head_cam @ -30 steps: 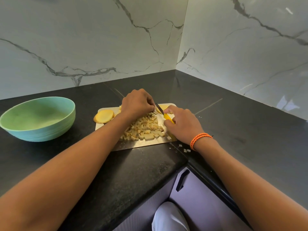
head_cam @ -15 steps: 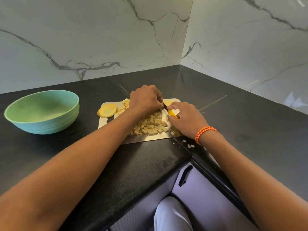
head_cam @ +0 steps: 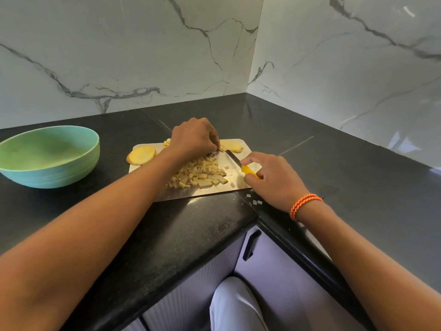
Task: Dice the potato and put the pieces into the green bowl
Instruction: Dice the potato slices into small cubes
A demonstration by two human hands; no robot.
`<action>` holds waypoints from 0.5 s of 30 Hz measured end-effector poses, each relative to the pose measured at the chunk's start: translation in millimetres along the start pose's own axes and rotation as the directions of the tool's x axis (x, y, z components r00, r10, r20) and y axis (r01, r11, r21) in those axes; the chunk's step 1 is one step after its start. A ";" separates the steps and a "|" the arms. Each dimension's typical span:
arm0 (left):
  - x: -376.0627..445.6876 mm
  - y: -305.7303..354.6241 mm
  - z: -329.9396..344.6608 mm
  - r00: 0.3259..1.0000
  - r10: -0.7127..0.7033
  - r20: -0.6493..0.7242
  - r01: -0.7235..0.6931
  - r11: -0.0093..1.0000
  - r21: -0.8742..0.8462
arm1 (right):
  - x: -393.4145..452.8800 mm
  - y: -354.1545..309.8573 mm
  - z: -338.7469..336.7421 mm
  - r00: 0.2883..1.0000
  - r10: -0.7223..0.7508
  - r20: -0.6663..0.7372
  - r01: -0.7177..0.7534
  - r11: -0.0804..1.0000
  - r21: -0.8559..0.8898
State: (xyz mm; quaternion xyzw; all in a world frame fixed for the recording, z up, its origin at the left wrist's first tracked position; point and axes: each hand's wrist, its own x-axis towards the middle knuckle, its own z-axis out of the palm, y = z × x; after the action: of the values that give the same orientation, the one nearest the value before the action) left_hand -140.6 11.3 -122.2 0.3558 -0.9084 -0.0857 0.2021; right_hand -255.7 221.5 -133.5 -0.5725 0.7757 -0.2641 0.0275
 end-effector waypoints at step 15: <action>-1.4 4.1 -4.2 0.996 0.066 0.054 -0.062 0.995 -0.078 | 42.1 31.4 -4.8 0.999 0.017 -0.052 -0.020 0.999 -0.044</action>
State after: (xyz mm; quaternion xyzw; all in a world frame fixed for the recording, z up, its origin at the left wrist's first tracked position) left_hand -140.5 15.2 -117.6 0.3160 -0.9208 -0.1238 0.1922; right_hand -299.1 191.8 -132.3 -0.5588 0.7870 -0.2613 -0.0026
